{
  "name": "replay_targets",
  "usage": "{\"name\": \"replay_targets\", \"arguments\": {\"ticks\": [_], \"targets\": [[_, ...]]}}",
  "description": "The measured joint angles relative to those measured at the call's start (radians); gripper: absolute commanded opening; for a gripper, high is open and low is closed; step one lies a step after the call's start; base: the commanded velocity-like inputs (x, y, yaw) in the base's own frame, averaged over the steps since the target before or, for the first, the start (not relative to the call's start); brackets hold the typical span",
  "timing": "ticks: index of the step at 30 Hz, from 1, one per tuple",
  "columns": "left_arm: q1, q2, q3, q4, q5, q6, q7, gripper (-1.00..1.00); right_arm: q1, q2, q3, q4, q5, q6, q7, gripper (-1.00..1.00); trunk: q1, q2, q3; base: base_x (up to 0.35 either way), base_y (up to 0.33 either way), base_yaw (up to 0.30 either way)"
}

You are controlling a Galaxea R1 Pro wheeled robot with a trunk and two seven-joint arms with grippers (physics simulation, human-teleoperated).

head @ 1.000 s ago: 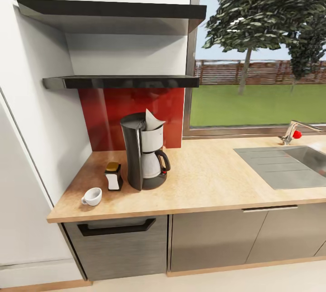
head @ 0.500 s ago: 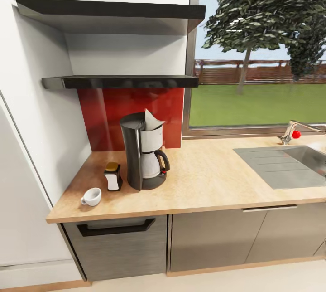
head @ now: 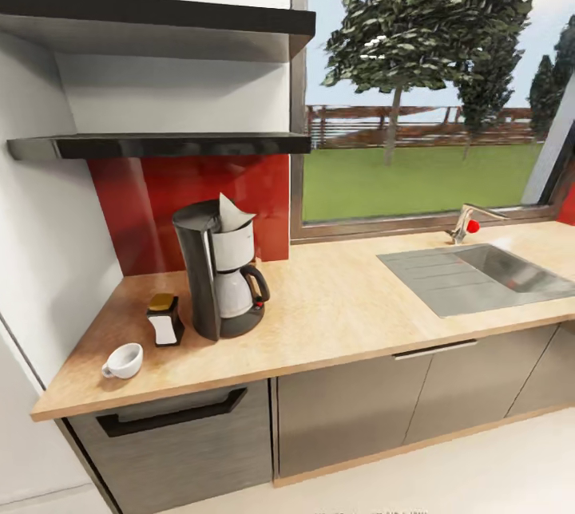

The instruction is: Set up a coffee station on the kitchen countertop: keep the coffee maker on the countertop, move the bottle of coffee from the kitchen shelf to the counter next to the coffee maker, place a paper coffee filter on top of the coffee maker, put the saucer next to the coffee maker with the coffee cup on the saucer, and place the electric kettle next to the coffee maker.

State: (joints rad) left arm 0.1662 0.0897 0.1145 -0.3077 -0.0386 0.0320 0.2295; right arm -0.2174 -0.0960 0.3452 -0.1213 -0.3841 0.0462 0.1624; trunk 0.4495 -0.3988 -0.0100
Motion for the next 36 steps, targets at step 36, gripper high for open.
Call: {"name": "replay_targets", "arguments": {"ticks": [36], "targets": [[0.0,-0.002,-0.001,0.0,-0.001,0.002,0.001,1.0,0.0,-0.003,0.0,0.0,0.0,0.0,-0.002,1.0,0.0,0.0,0.0,0.0,0.0,-0.291]]}}
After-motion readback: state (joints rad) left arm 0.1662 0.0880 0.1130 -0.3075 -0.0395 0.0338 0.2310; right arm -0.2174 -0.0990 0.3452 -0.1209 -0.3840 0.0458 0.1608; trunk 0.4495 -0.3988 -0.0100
